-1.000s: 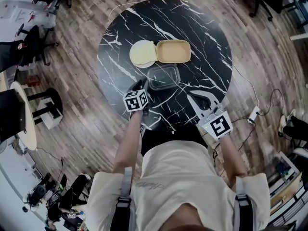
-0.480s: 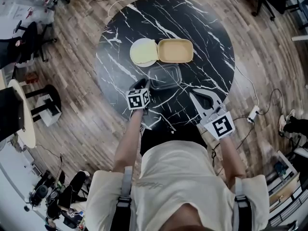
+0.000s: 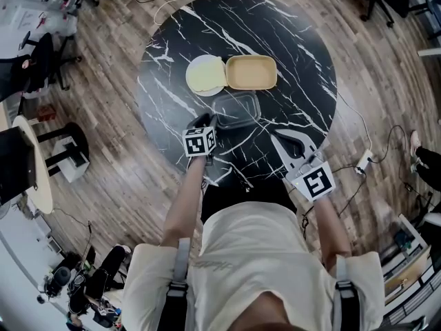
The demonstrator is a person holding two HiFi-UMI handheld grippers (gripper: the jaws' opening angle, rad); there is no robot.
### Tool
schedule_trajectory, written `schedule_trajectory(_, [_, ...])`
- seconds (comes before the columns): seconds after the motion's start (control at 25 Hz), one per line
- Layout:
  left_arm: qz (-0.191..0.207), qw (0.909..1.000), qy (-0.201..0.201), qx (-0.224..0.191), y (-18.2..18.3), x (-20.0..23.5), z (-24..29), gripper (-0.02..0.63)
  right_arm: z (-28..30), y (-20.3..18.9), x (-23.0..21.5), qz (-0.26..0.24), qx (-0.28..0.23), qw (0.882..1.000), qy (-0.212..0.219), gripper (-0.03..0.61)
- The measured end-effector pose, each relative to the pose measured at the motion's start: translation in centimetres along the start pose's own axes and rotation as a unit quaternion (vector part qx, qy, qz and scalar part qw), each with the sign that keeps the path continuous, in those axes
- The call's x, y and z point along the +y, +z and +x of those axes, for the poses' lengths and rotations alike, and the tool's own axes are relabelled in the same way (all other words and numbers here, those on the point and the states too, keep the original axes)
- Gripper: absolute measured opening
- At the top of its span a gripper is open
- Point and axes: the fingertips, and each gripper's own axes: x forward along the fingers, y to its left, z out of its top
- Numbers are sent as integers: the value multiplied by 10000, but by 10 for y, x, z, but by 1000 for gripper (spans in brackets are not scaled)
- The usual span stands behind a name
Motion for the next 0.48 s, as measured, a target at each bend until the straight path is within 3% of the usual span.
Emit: schedule_trajectory(0.48, [-124,9999,-1,10,3,4,1,72,7,2,1,31,-73,10000,44,6])
